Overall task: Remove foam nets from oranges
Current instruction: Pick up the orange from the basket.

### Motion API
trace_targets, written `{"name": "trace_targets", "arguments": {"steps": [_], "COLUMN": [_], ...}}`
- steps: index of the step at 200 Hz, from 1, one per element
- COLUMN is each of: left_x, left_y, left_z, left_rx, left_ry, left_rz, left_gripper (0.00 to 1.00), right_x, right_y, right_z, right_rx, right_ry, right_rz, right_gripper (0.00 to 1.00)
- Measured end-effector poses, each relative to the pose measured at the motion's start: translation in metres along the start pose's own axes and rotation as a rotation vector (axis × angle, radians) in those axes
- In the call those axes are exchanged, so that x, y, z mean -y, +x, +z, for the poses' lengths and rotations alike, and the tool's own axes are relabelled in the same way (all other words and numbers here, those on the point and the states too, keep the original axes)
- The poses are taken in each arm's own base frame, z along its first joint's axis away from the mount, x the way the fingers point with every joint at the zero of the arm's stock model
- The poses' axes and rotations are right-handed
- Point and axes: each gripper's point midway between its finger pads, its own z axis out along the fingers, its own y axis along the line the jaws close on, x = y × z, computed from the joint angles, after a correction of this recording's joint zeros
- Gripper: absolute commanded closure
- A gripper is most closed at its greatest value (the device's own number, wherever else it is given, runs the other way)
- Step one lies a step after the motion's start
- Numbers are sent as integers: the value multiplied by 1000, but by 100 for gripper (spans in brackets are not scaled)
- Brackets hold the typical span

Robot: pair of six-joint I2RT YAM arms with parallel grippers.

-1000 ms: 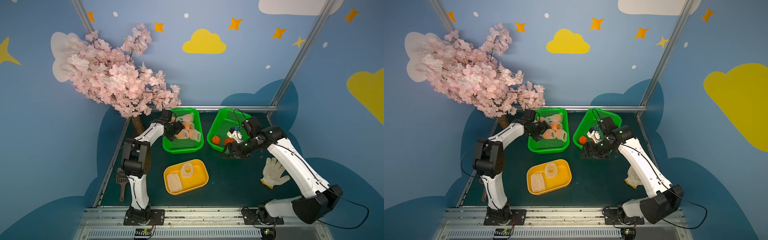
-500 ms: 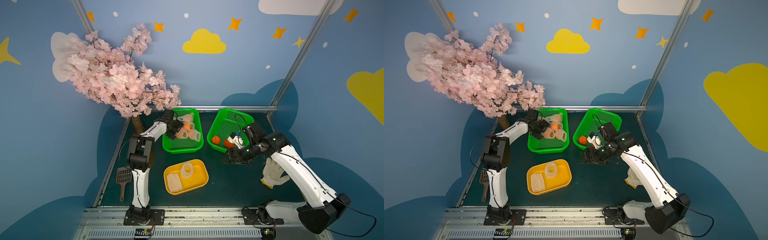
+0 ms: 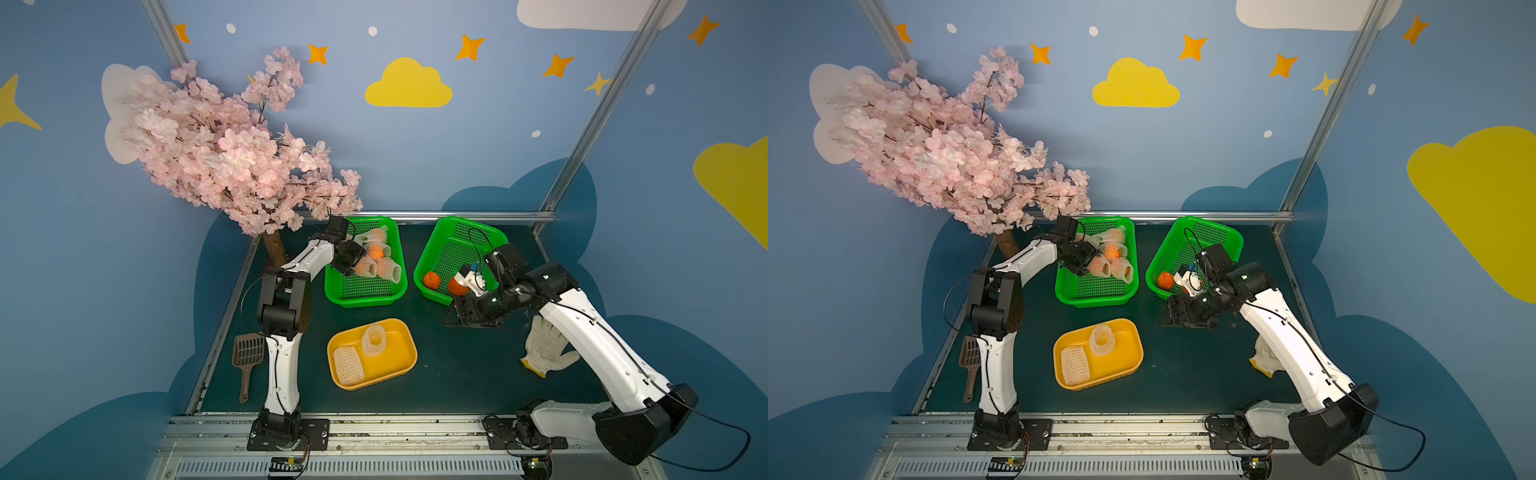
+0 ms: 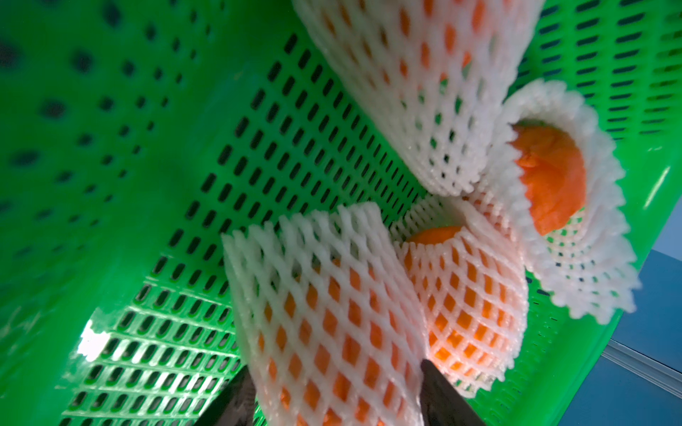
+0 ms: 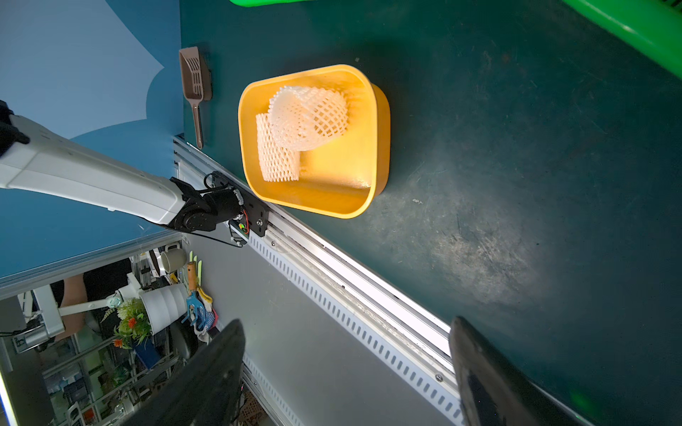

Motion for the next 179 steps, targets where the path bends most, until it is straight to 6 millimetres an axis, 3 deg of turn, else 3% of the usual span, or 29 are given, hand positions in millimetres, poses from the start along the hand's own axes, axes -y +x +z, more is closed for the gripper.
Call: {"name": "trace_targets", "arguments": {"steps": [97,143,179], "left_x": [0,14,19], "left_y": [3,2,13], "left_z": [0,-12,-21], "left_rx": [-40,-28,-42], "left_ry": [-4,55,103], "left_rz": [89,137,177], "left_gripper": [56,68,78], "right_x": [-1,0,0], "right_y": [-5,-7,-9], "right_z": [1,1,1], "right_rx": [17,23,29], "right_ry": [-12,-12,-12], "right_rz": [-8,-10,-10], "right_gripper": [14,14,14]}}
